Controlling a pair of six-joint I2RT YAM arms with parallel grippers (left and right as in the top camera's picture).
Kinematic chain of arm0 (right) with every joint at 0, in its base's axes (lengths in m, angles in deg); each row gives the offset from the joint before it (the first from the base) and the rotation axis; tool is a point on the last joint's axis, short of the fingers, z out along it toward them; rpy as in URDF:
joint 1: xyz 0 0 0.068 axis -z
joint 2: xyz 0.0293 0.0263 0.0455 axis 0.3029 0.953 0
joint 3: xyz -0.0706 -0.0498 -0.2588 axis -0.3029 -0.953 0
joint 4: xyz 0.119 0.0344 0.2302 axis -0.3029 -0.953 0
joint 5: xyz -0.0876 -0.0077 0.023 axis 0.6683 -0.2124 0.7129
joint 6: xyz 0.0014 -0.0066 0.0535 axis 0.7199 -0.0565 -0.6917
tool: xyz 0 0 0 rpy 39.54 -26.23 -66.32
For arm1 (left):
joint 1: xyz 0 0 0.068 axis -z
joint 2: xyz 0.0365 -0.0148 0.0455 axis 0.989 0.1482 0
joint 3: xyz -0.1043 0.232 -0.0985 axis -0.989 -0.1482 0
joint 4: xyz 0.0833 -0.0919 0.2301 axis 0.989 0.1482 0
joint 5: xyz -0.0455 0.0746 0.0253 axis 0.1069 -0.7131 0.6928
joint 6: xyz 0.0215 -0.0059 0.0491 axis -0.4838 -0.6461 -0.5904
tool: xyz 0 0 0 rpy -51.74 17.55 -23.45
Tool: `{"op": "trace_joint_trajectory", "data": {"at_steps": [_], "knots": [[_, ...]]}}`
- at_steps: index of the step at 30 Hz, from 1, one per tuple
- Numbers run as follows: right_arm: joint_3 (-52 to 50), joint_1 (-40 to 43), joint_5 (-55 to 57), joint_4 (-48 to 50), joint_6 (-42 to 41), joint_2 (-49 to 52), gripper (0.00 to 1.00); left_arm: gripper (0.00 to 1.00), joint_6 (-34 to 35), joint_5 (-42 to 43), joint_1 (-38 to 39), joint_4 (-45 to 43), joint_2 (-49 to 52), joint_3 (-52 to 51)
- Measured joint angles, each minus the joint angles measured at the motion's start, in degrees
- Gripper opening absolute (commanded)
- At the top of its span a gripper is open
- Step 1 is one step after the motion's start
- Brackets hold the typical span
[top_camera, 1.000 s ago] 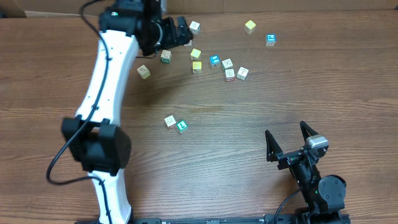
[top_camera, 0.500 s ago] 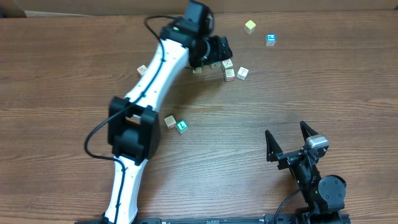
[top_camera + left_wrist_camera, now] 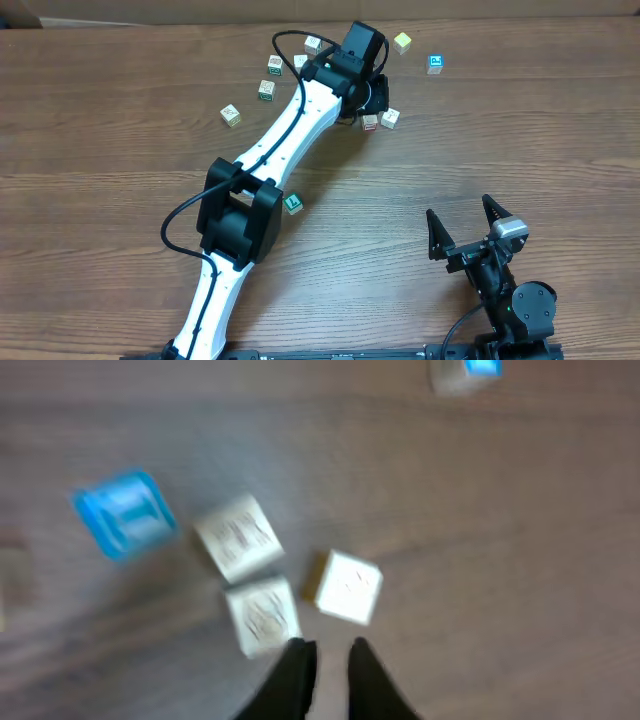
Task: Form a circle
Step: 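Lower the open left gripper around the cream pretzel E block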
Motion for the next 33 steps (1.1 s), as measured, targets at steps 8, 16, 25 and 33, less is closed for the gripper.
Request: {"op": "trace_joint_trajectory", "data": {"at_steps": [8,16,25,33], "knots": [[0.0,0.0,0.0,0.0,0.0,0.0,1.0,0.6,0.0,-6.9,1.1,-4.2,3.3,0.1],[0.0,0.0,0.0,0.0,0.0,0.0,1.0,0.48,0.2,-7.9,1.5,-4.0,5.0,0.1],[0.0,0.0,0.0,0.0,0.0,0.0,1.0,0.45,0.1,-8.3,1.5,-2.0,5.0,0.1],[0.0,0.0,0.0,0.0,0.0,0.0,1.0,0.51,0.2,-8.3,1.9,-2.1,5.0,-0.7]]}}
